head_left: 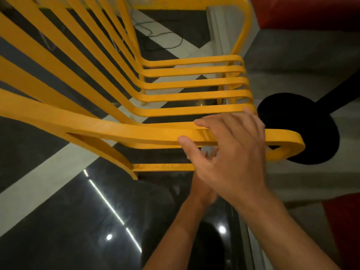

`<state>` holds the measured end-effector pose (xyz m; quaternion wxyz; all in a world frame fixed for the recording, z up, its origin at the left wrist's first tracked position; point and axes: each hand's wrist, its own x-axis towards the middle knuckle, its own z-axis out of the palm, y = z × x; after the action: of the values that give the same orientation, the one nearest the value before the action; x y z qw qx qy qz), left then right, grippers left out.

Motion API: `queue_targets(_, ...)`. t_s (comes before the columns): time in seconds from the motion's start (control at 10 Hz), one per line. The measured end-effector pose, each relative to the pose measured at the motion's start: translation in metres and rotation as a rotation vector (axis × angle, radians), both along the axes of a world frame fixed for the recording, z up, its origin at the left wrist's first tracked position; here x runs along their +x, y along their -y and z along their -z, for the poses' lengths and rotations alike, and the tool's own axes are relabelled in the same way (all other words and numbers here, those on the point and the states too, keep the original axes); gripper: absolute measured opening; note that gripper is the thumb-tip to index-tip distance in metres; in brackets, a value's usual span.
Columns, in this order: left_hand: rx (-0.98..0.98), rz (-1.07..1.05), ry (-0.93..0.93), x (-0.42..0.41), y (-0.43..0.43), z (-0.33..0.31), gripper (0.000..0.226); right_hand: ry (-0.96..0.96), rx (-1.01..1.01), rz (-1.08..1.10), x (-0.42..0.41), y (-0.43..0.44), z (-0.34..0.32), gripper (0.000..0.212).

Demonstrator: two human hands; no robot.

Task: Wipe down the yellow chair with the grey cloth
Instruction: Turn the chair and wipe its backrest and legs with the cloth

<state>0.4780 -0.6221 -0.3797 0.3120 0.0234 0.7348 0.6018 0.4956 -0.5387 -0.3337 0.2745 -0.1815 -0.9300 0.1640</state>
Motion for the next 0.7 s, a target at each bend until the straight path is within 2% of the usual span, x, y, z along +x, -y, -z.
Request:
queue_targets(0.1,0.021,0.066,-0.126,-0.002,0.028,0.109,0.019,-0.024,0.098,-0.066,-0.012,0.012,0.015,0.041)
queue_targets(0.2,0.043,-0.107,0.02,-0.022,0.072,0.099,0.025,-0.05,0.105,-0.085,-0.014,0.007,0.024,0.042)
queue_targets(0.3,0.02,-0.112,0.005,-0.046,0.121,0.086,0.029,-0.102,0.038,-0.122,-0.016,0.005,0.03,0.044)
queue_targets(0.4,-0.202,-0.114,-0.495,-0.061,0.149,0.104,0.023,-0.178,0.014,-0.105,-0.019,0.007,0.039,0.044)
queue_targets(0.5,-0.532,0.052,-1.012,-0.076,0.157,0.153,0.05,-0.263,0.024,-0.071,-0.02,0.01,0.048,0.043)
queue_targets(0.6,-0.903,0.301,-1.112,-0.078,0.153,0.216,0.078,-0.264,0.029,-0.058,-0.017,0.012,0.052,0.042)
queue_targets(0.7,-0.946,0.293,-1.079,-0.073,0.147,0.25,0.063,-0.173,0.065,-0.122,-0.013,0.007,0.043,0.046)
